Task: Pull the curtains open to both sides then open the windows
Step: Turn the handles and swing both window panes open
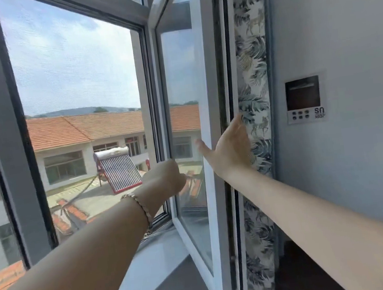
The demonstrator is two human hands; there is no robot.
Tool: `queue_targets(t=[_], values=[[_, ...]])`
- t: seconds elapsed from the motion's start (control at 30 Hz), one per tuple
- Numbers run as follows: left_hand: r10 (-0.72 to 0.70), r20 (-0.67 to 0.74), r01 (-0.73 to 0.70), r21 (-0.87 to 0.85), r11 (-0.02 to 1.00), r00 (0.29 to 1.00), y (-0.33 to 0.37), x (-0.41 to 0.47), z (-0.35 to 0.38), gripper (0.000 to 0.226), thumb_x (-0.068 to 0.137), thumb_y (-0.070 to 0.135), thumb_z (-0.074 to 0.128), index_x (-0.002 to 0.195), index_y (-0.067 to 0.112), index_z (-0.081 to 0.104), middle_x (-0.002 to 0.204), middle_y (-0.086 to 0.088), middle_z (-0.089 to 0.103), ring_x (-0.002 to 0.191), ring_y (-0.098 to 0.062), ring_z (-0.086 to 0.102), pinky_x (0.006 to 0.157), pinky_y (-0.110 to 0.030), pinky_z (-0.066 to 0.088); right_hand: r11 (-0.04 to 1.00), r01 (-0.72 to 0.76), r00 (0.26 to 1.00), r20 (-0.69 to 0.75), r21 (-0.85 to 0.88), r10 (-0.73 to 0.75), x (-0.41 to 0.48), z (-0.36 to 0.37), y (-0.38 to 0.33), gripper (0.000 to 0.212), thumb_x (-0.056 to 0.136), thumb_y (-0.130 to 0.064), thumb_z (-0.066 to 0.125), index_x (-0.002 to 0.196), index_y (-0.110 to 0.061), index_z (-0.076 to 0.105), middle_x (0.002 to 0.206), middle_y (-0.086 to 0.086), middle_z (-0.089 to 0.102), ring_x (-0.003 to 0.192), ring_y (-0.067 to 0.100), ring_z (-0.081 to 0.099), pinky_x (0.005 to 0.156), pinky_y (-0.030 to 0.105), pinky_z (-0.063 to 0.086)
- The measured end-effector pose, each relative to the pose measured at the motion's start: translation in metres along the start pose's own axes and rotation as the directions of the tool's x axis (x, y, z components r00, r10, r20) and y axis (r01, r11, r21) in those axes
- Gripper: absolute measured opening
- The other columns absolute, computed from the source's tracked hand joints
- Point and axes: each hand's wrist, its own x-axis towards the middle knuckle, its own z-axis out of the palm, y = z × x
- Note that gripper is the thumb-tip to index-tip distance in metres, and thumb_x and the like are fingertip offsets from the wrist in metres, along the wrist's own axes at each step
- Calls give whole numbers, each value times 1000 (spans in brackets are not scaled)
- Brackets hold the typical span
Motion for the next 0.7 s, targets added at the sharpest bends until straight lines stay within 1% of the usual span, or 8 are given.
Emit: queue_targets(t=[0.07,0.13,0.3,0.4,0.47,0.57,0.63,0.7], values=[[18,6,-18,30,999,1000,14,7,11,25,91,14,45,68,7,51,58,1,41,48,-12,35,47,-23,32,986,4,995,98,-165,12,10,-6,11,124,74,-52,68,143,3,-19,156,25,1,144,36,8,117,46,12],[38,11,-38,38,999,999,28,15,21,25,91,15,46,67,9,51,58,1,42,48,-13,37,45,-22,32,963,59,990,141,-262,-23,17,-11,25,132,70,-51,73,141,5,-22,155,27,1,143,37,10,116,46,16],[57,42,-56,-15,998,998,62,35,41,22,93,17,46,81,5,60,68,-4,54,57,-18,50,54,-26,44,963,62,986,165,-263,-18,36,-21,67,133,70,-51,73,141,-1,-26,154,23,10,139,34,25,110,44,36],[76,27,-77,28,997,997,75,45,52,20,91,13,44,88,4,62,82,-9,66,78,-27,66,70,-34,55,971,14,988,153,-241,24,54,-32,98,130,70,-49,74,144,-6,-24,153,18,18,128,33,43,94,41,46],[77,34,-79,55,995,996,80,52,58,22,90,12,45,92,4,65,92,-11,70,86,-29,68,77,-35,57,970,-37,984,158,-239,77,66,-41,116,129,69,-47,76,145,-10,-23,154,17,17,124,33,48,85,39,50],[90,55,-93,73,993,994,91,67,71,20,86,12,44,81,4,62,79,-8,65,73,-27,64,66,-31,54,966,-94,980,146,-242,132,80,-49,137,128,69,-44,77,146,-14,-20,154,15,21,124,31,49,82,39,50],[100,56,-104,77,992,993,100,79,80,19,83,11,44,64,9,48,65,-2,51,58,-22,49,53,-25,40,964,-113,975,162,-241,154,89,-53,149,128,68,-44,78,146,-15,-19,152,15,25,122,31,51,85,40,51],[102,57,-107,83,991,993,111,90,89,26,83,11,44,58,13,37,60,1,43,53,-19,41,49,-24,33,963,-122,971,173,-239,165,95,-55,160,129,67,-45,78,147,-16,-18,152,14,26,118,31,54,86,42,53]])
